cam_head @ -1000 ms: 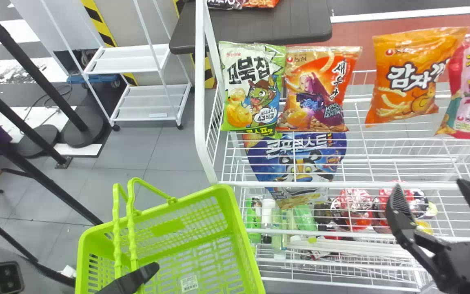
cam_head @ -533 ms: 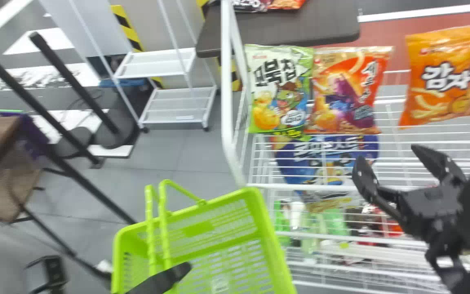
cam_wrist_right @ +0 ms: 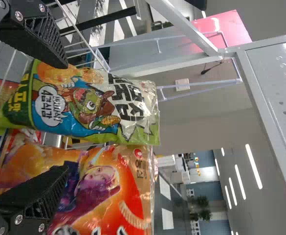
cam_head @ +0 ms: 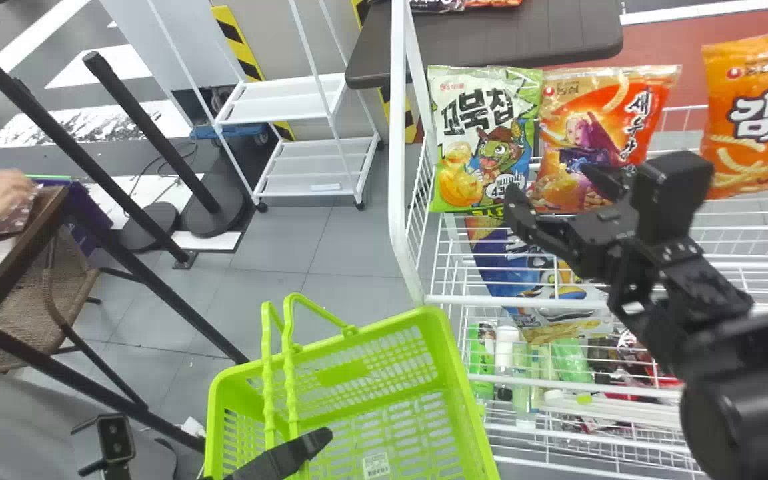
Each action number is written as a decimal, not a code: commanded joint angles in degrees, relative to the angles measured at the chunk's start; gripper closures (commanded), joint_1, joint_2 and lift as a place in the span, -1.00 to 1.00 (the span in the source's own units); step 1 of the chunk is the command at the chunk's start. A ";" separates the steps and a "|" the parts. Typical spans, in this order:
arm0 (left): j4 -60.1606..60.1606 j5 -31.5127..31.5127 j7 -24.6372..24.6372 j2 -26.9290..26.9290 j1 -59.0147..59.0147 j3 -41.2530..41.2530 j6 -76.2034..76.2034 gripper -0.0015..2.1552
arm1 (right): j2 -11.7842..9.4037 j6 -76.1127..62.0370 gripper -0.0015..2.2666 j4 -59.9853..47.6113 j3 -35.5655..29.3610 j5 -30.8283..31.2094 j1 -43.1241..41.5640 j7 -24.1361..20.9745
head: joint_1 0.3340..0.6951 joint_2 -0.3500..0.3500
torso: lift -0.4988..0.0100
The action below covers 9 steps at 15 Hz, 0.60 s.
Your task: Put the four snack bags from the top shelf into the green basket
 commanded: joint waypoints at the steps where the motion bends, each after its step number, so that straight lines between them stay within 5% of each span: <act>1: 0.28 0.02 -0.57 -0.15 0.24 0.01 -0.42 0.99 | 0.11 -0.85 -0.94 5.89 2.03 -4.18 -4.92 0.72 | 1.00 1.00 | 0.96; 9: 0.63 0.11 -0.57 -0.15 0.24 -0.25 -0.94 0.99 | 0.11 -2.96 -0.90 20.83 6.34 -8.67 -14.85 4.06 | 1.00 1.00 | 0.96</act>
